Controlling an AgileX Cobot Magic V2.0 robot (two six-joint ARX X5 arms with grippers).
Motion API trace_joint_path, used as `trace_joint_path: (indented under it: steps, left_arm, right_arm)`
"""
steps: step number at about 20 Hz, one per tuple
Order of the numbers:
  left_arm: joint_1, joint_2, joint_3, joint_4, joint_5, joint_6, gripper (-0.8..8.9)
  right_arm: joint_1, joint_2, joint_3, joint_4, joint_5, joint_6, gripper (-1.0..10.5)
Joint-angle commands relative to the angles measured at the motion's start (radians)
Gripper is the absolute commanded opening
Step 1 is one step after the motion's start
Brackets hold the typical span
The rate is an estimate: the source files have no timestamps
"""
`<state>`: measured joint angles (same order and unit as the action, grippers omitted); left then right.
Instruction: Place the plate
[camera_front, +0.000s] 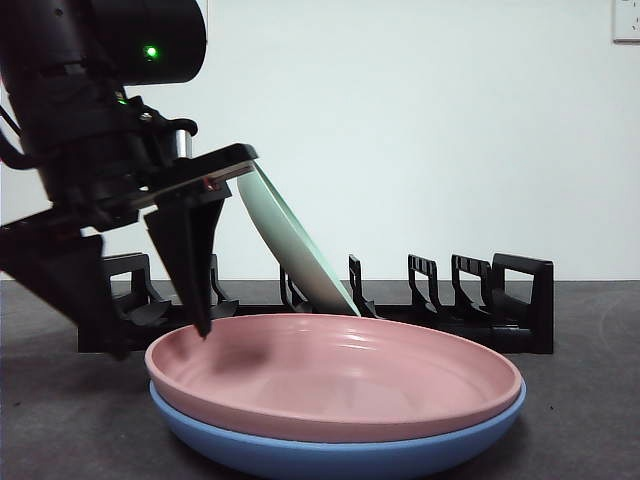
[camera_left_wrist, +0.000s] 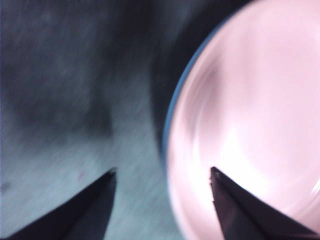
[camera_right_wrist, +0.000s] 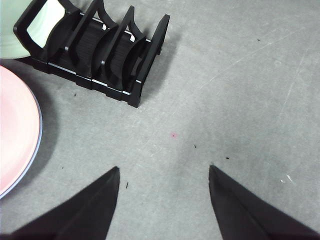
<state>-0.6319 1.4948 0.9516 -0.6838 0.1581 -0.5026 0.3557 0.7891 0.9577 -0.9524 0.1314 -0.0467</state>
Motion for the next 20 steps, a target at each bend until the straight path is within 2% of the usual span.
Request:
trace_joint_path:
  steps: [1,5,11,15,17,20]
  left_arm:
    - [0.022,-0.068,0.058,-0.058,-0.03,0.115,3.22]
    - [0.112,-0.309,0.086,-0.122,-0.078,0.256,3.09]
    - [0.306,-0.663,0.086,-0.285,-0.084,0.386,3.09]
    - [0.375,-0.805,0.086,-0.368,-0.084,0.386,3.09]
    - [0.383,-0.839,0.085,-0.381,-0.084,0.375,3.09]
    - [0.384,-0.85,0.085,-0.396,-0.084,0.355,3.09]
  right_arm:
    - [0.002,0.006,0.005,0.008,-0.007,0.016,2.8]
    - [0.002,0.006,0.005,0.009,-0.042,0.025,2.8]
    - [0.002,0.048,0.005,-0.014,-0.19,0.051,2.8]
    - [0.003,0.206,0.073,-0.092,-0.247,0.074,2.8]
    - [0.016,0.33,0.18,-0.159,-0.259,0.074,2.8]
    - [0.055,0.502,0.364,-0.188,-0.346,0.078,2.8]
